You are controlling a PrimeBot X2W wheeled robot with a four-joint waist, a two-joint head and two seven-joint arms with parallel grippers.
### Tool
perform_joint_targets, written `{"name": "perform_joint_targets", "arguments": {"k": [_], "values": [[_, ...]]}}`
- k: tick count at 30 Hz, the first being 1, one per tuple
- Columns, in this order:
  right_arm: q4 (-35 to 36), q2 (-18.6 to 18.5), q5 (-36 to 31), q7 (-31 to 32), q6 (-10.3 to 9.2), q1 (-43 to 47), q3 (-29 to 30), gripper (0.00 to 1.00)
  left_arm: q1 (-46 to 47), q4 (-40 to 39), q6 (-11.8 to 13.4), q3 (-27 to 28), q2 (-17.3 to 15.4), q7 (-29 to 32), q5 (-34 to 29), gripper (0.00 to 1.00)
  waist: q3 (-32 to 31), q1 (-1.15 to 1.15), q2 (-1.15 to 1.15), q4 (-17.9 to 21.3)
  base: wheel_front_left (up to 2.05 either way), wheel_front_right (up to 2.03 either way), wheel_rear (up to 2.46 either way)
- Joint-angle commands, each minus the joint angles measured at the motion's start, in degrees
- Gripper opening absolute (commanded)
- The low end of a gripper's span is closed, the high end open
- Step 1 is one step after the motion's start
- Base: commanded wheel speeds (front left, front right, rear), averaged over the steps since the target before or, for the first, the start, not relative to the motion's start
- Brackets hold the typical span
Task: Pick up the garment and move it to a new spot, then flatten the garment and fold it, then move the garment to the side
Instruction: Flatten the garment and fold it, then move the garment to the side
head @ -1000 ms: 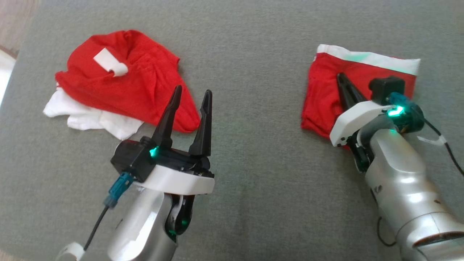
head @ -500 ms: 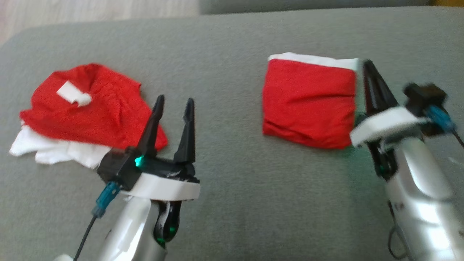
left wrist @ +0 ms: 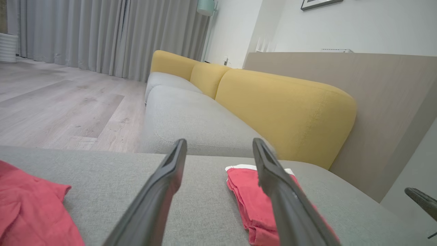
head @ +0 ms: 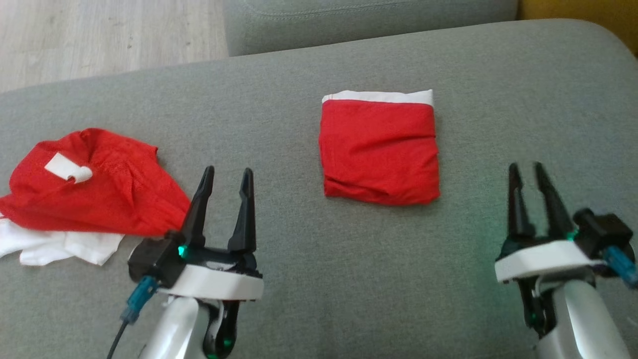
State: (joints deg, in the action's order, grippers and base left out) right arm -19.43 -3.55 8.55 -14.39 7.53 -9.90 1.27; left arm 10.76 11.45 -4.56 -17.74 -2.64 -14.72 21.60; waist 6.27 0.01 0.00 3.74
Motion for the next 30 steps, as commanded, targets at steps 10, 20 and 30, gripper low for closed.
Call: {"name": "perform_joint_targets", "arguments": {"k": [10,20,30], "values": [[2.8,0.7,1.0,-0.6,-0.04,-0.3,-0.5,1.0,0.5,-0.9,-0.2,3.0,-0.2,-0.3,-0.8,1.0,-0.5,-0.01,0.0,0.3,0.0,0.0,0.0],[-0.2,0.7,-1.3,0.2,-0.04,-3.9,1.5,1.0,2.5,-1.4,-0.2,1.2,-0.2,-0.3,-0.6,1.0,2.3,-0.01,0.0,-2.1,0.0,0.0,0.0],[-8.4,0.7,-2.2,5.6,-0.04,-10.5,3.5,1.0,4.9,-1.7,0.0,-1.3,-0.2,-0.3,-0.1,1.0,5.8,-0.01,0.0,-6.5,0.0,0.0,0.0]]}}
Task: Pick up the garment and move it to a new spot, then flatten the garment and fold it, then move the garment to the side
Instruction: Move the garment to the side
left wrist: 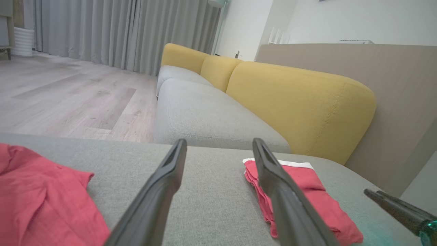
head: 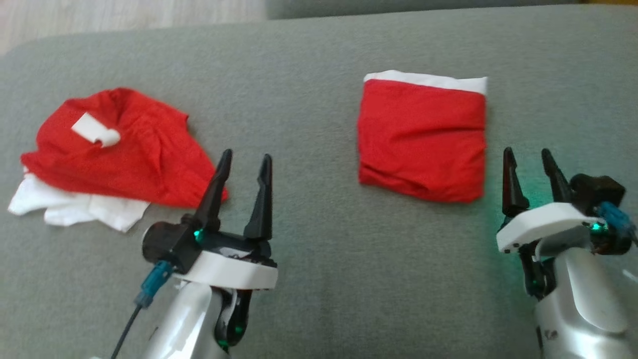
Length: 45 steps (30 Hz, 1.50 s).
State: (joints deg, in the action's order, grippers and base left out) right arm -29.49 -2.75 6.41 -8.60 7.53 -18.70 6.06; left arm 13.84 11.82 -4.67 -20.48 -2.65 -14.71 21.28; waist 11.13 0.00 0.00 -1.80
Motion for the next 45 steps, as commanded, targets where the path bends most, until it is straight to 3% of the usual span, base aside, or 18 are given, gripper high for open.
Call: {"name": "perform_joint_targets", "arguments": {"k": [1,16,18,25,31,36,43,45], "values": [[0.4,-0.1,0.0,0.5,-0.04,-2.4,-1.3,1.0,2.1,-2.0,0.1,1.1,-0.2,-0.3,0.2,1.0,1.2,0.0,0.0,-1.4,0.0,0.0,0.0],[-16.5,-0.1,4.6,6.1,-0.04,-13.0,-4.3,1.0,4.6,-2.2,1.2,-1.9,-0.2,-0.3,1.3,1.0,5.4,0.0,0.0,-6.2,0.0,0.0,0.0],[-18.8,-0.3,3.4,5.7,-0.04,-14.5,-5.0,0.0,4.8,-2.1,1.4,-2.0,-0.2,-0.3,1.3,1.0,5.5,0.0,0.0,-6.3,0.0,0.0,0.0],[-20.9,-2.4,-0.5,1.5,-0.04,-16.8,-8.1,0.0,5.1,-2.0,1.5,-2.1,-0.2,-0.3,1.3,1.0,4.5,0.0,0.0,-4.5,0.0,0.0,0.0],[-20.4,-7.2,-4.1,0.6,-0.04,-18.1,-13.2,0.0,5.1,-2.3,1.4,-2.6,-0.2,-0.3,1.2,1.0,3.2,0.0,0.0,-1.8,0.0,0.0,0.0],[-18.9,-14.5,-3.6,2.7,-0.04,-18.6,-19.1,0.0,5.4,-2.9,1.6,-3.7,-0.2,-0.3,1.6,1.0,2.6,0.0,0.0,0.0,0.0,0.0,0.0],[-16.4,-27.1,3.0,7.1,-0.04,-19.1,-27.3,0.0,6.0,-3.5,2.0,-4.5,-0.2,-0.3,1.8,1.0,3.2,0.0,0.0,1.1,0.0,0.0,0.0],[-16.1,-28.9,4.0,7.6,-0.04,-19.3,-28.2,0.0,6.1,-3.6,2.0,-4.5,-0.2,-0.3,1.7,1.0,3.5,0.0,0.0,1.1,0.0,0.0,0.0]]}}
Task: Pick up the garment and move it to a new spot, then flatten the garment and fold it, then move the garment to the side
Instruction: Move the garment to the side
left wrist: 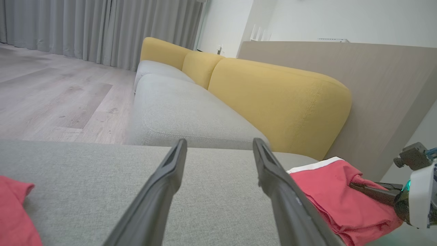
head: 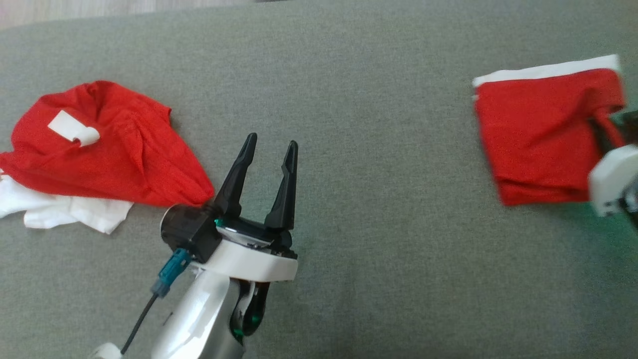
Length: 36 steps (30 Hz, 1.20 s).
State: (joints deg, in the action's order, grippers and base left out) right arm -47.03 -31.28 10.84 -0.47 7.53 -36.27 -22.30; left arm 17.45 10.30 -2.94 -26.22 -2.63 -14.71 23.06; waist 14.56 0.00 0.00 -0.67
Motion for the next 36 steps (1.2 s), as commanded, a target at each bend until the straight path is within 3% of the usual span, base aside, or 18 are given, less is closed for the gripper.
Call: {"name": "perform_joint_targets", "arguments": {"k": [1,10,15,19,20,21,30,36], "values": [[1.5,-2.1,0.6,0.0,-0.04,-1.8,-0.6,0.0,2.7,-2.1,0.2,1.2,-0.2,-0.3,-0.1,1.0,0.4,0.0,0.0,0.0,0.0,0.0,0.0],[-0.8,-13.4,5.7,1.7,-0.04,-3.4,-3.3,0.0,4.4,-2.2,-0.3,0.9,-0.2,-0.3,-1.1,1.0,4.2,0.0,0.0,-1.3,0.0,0.0,0.0],[-3.9,-15.9,6.0,1.0,-0.04,-4.8,-2.4,0.0,5.0,-2.0,-0.6,1.1,-0.2,-0.3,-1.3,1.0,5.5,0.0,0.0,-2.1,0.0,0.0,0.0],[-6.5,-15.2,5.9,0.0,-0.04,-5.8,-1.0,0.0,5.0,-1.7,-0.7,1.1,-0.2,-0.3,-1.3,1.0,5.4,0.0,0.0,-2.4,0.0,0.0,0.0],[-6.9,-14.9,5.6,-0.5,-0.04,-6.0,-0.8,0.36,4.9,-1.6,-0.7,1.1,-0.2,-0.3,-1.3,1.0,5.2,0.0,0.0,-2.4,0.0,0.0,0.0],[-7.4,-14.5,5.5,-1.0,-0.04,-6.2,-0.4,1.0,4.8,-1.6,-0.7,1.2,-0.2,-0.3,-1.3,1.0,5.0,0.0,0.0,-2.3,0.0,0.0,0.0],[-9.5,-9.6,5.1,-4.0,-0.04,-7.2,1.4,1.0,3.4,-1.3,-0.7,3.7,-0.2,-0.3,-1.7,1.0,0.9,0.0,0.0,-1.1,0.0,0.0,0.0],[-6.2,-4.5,6.8,-7.5,-0.04,-6.8,2.2,1.0,1.2,-1.9,-0.5,6.6,-0.2,-0.3,-1.9,1.0,-3.8,0.0,0.0,0.5,0.0,0.0,0.0]]}}
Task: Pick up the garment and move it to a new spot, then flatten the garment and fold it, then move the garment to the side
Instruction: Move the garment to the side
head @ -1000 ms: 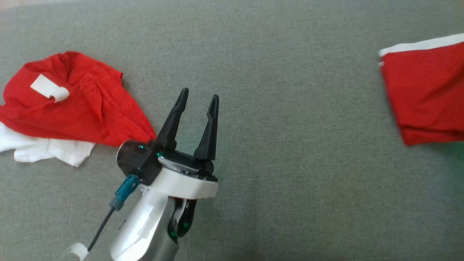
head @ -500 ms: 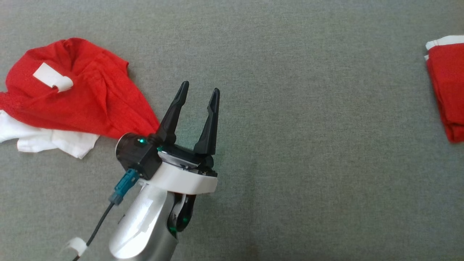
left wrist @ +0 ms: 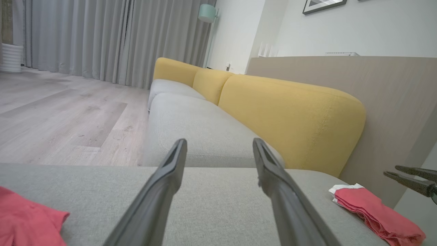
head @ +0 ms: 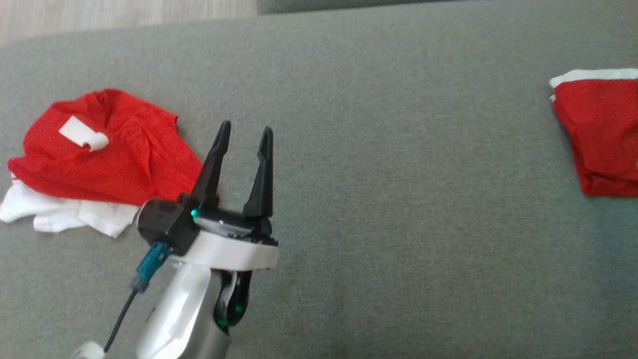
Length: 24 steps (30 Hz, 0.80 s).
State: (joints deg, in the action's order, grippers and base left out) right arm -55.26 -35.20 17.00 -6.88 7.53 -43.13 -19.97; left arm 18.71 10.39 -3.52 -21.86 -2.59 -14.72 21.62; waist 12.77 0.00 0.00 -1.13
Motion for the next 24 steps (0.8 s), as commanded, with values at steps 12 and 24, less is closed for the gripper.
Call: {"name": "perform_joint_targets", "arguments": {"k": [12,24], "values": [[17.1,11.1,3.6,-3.5,-0.04,2.8,7.3,1.0,-5.3,-3.0,-0.1,6.8,-0.3,-0.3,-1.1,1.0,-8.7,0.0,0.0,2.3,0.0,0.0,0.0],[34.2,29.4,0.8,-5.9,-0.04,21.1,15.3,1.0,-10.7,-3.4,0.2,10.4,-0.3,-0.3,-0.1,1.0,-11.7,0.0,0.0,2.8,0.0,0.0,0.0]]}}
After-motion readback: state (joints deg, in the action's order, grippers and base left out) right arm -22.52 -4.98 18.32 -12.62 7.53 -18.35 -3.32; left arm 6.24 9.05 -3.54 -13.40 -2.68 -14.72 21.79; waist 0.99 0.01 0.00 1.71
